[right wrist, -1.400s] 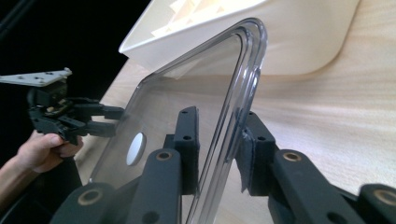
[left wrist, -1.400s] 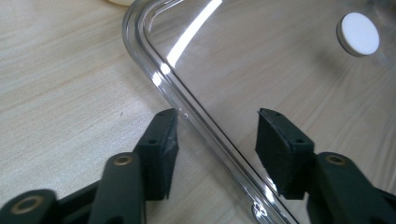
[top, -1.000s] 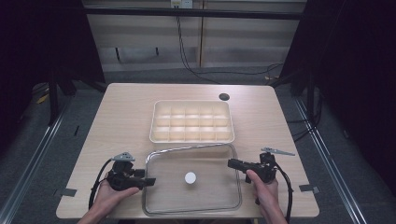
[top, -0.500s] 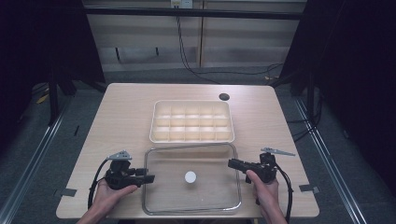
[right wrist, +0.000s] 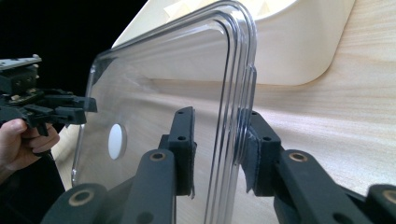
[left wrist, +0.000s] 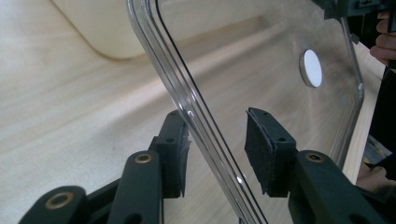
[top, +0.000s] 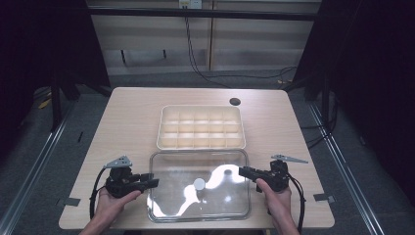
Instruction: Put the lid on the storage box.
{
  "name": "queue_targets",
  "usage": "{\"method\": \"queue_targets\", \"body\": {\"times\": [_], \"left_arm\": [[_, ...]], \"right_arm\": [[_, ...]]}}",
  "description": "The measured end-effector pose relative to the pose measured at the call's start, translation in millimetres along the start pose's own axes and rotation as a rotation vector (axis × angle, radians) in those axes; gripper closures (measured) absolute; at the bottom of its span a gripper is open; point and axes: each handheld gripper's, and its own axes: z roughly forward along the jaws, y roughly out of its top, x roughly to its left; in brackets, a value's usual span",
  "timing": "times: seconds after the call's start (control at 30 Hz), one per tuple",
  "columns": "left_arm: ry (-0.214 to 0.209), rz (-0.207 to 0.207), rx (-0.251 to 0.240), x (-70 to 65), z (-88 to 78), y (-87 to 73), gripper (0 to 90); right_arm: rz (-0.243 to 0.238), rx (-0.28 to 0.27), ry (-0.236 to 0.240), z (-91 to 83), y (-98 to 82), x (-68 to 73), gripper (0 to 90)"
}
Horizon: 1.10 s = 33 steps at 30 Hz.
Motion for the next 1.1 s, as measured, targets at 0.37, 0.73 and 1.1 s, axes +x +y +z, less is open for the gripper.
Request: {"method": "queue_targets", "body": {"times": [0.37,0.73,1.1], "left_arm": [[-0.016,-0.008,-0.016,-0.8,-6.5,5.2,65.3],[-0.019,0.005,-0.044,-5.1,-15.0,14.0,70.6],[-0.032,0.015,-0.074,-9.4,-20.8,22.0,74.8]], "right_arm": [[-0.022,-0.017,-0.014,-2.7,4.0,5.9,66.9],[-0.036,-0.043,-0.016,-7.6,8.3,11.4,66.9],[-0.052,-0.068,-0.028,-14.6,12.2,17.0,66.9]]}}
